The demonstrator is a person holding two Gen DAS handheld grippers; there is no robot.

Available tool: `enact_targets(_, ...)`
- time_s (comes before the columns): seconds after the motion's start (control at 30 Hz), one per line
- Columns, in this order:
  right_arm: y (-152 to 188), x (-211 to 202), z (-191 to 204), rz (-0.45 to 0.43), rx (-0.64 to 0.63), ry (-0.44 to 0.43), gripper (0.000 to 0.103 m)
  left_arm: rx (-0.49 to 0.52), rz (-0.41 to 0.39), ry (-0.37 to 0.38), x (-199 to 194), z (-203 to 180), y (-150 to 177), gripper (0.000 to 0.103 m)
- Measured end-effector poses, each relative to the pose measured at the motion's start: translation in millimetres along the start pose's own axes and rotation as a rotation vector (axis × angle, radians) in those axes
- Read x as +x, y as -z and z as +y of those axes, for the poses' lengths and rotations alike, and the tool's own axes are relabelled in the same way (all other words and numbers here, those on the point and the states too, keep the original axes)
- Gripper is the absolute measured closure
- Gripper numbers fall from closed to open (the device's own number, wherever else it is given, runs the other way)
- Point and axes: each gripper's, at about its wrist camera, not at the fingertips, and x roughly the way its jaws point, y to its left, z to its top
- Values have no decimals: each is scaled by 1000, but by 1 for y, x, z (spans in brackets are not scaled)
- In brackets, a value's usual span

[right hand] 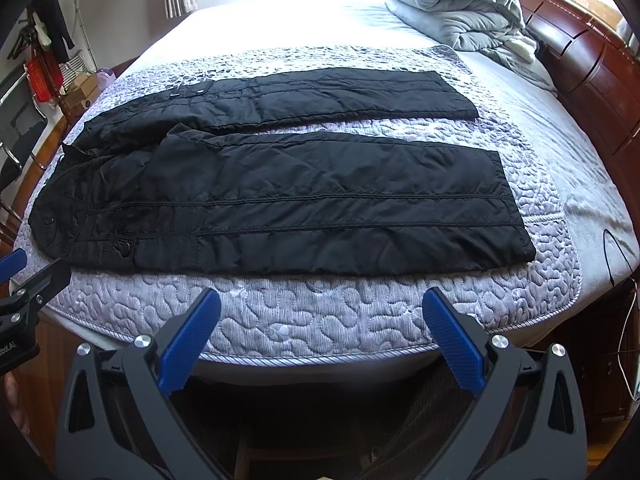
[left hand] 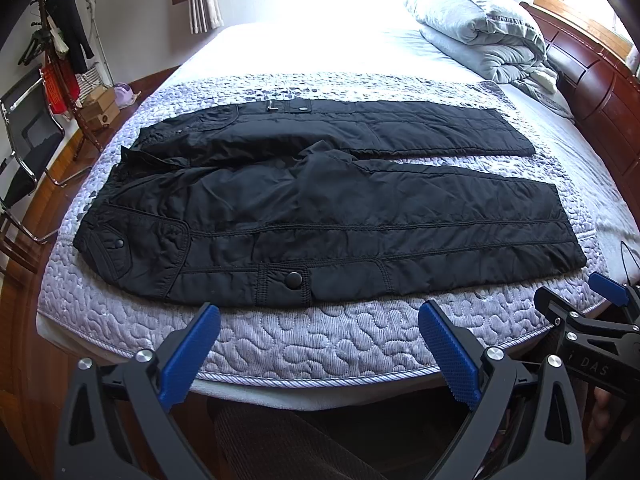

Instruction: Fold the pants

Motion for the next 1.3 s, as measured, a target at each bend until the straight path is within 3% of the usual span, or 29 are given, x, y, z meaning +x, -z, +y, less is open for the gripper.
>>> enact_targets(1.3, -10, 12, -7, 5, 11, 21, 2, 19, -39, -17, -3, -2, -13, 4)
